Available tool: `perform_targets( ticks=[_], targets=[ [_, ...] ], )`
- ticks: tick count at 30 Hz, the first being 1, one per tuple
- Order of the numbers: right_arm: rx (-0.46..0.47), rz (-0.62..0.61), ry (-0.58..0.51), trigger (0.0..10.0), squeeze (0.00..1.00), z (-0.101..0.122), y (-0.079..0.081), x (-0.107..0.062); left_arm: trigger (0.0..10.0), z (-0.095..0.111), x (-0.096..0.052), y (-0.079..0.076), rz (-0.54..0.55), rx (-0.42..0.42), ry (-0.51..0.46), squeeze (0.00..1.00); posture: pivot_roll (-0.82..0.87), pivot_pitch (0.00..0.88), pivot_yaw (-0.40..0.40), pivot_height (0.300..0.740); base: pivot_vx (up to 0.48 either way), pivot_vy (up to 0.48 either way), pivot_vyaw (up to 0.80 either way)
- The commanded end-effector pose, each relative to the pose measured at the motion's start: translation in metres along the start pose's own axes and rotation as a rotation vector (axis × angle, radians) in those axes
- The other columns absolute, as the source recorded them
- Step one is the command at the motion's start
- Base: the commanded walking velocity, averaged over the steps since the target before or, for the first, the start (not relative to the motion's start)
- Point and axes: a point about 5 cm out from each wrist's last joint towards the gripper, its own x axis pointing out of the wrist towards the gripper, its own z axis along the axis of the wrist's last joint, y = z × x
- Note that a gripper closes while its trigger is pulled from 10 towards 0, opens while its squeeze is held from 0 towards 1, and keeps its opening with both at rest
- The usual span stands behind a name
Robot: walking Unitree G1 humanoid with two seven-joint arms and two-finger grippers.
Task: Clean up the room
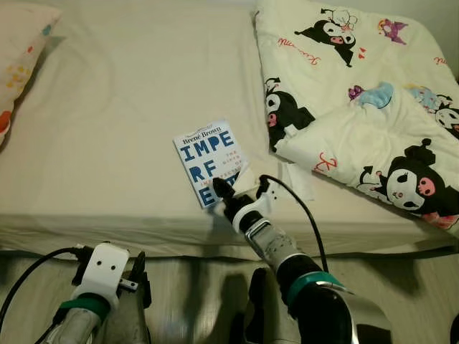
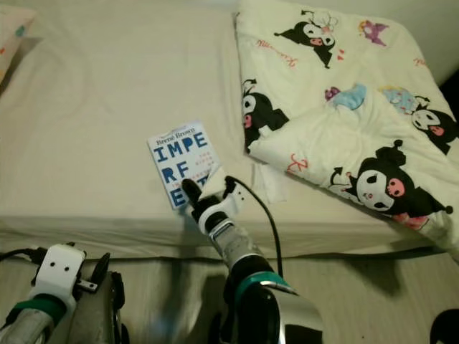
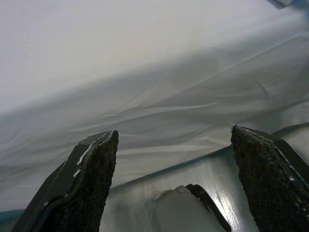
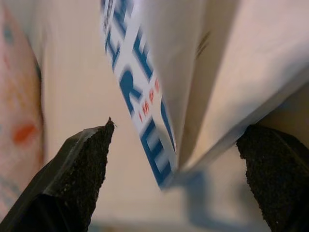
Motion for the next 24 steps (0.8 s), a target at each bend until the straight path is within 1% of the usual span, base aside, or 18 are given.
perform_targets(
  ticks=[1,3,4,6,7,8,9,12,14,15,16,18,20,22,24],
  targets=[
    [0.059,0.077,0.14,10.0,0.0,-0.062,0.031,0.007,10.0,-0.005,-0.004,-0.003,-0.011,-0.006,0.028,0.0,0.22,0.282,-0.126,0.566,0.0,0.0,0.0],
    [-0.115,0.011,0.222,10.0,0.0,-0.076,0.019,0.001,10.0,-0.005,-0.004,-0.004,-0.012,-0.006,0.03,0.0,0.22,0.285,-0.125,0.566,0.0,0.0,0.0],
    [-0.115,0.011,0.222,10.0,0.0,-0.076,0.019,0.001,10.0,-0.005,-0.004,-0.004,-0.012,-0.006,0.03,0.0,0.22,0.285,-0.125,0.566,0.0,0.0,0.0],
    [-0.207,-0.046,0.253,10.0,0.0,-0.083,0.01,-0.003,10.0,-0.005,-0.004,-0.005,-0.013,-0.006,0.032,0.0,0.22,0.285,-0.125,0.566,0.0,0.0,0.0],
    [-0.228,-0.072,0.263,10.0,0.0,-0.086,0.007,-0.005,10.0,-0.005,-0.003,-0.006,-0.013,-0.007,0.033,0.0,0.22,0.285,-0.125,0.566,0.0,0.0,0.0],
    [-0.228,-0.072,0.263,10.0,0.0,-0.086,0.007,-0.005,10.0,-0.005,-0.003,-0.006,-0.013,-0.007,0.033,0.0,0.22,0.285,-0.125,0.566,0.0,0.0,0.0],
    [-0.233,-0.097,0.269,10.0,0.0,-0.089,0.004,-0.007,10.0,-0.005,-0.003,-0.006,-0.014,-0.007,0.035,0.0,0.22,0.286,-0.124,0.566,0.0,0.0,0.0],
    [-0.235,-0.114,0.274,10.0,0.0,-0.091,0.002,-0.008,10.0,-0.005,-0.003,-0.006,-0.014,-0.006,0.036,0.0,0.22,0.286,-0.124,0.566,0.0,0.0,0.0],
    [-0.219,-0.131,0.279,10.0,0.0,-0.093,0.0,-0.01,10.0,-0.005,-0.004,-0.006,-0.015,-0.007,0.037,0.0,0.22,0.286,-0.124,0.566,0.0,0.0,0.0],
    [-0.151,-0.15,0.278,10.0,0.0,-0.096,-0.002,-0.011,10.0,-0.005,-0.004,-0.006,-0.014,-0.009,0.039,0.0,0.22,0.286,-0.124,0.566,0.0,0.0,0.0],
    [-0.151,-0.15,0.278,10.0,0.0,-0.096,-0.002,-0.011,10.0,-0.005,-0.004,-0.006,-0.014,-0.009,0.039,0.0,0.22,0.286,-0.124,0.566,0.0,0.0,0.0],
    [0.102,-0.166,0.24,10.0,0.0,-0.098,0.005,-0.008,10.0,-0.006,-0.005,-0.006,-0.011,-0.02,0.041,0.0,0.22,0.294,-0.12,0.566,0.0,0.0,0.0],
    [0.399,-0.13,0.17,10.0,0.0,-0.093,0.021,0.0,10.0,-0.005,-0.005,-0.005,-0.002,-0.042,0.038,0.0,0.22,0.294,-0.12,0.566,0.0,0.0,0.0],
    [0.573,-0.083,0.12,10.0,0.0,-0.086,0.034,0.006,10.0,-0.004,-0.004,-0.004,0.005,-0.055,0.033,0.0,0.22,0.294,-0.12,0.566,0.0,0.0,0.0],
    [0.646,-0.044,0.094,10.0,0.0,-0.081,0.042,0.01,10.0,-0.003,-0.004,-0.004,0.008,-0.063,0.03,0.0,0.22,0.294,-0.12,0.566,0.0,0.0,0.0]
  ],
)
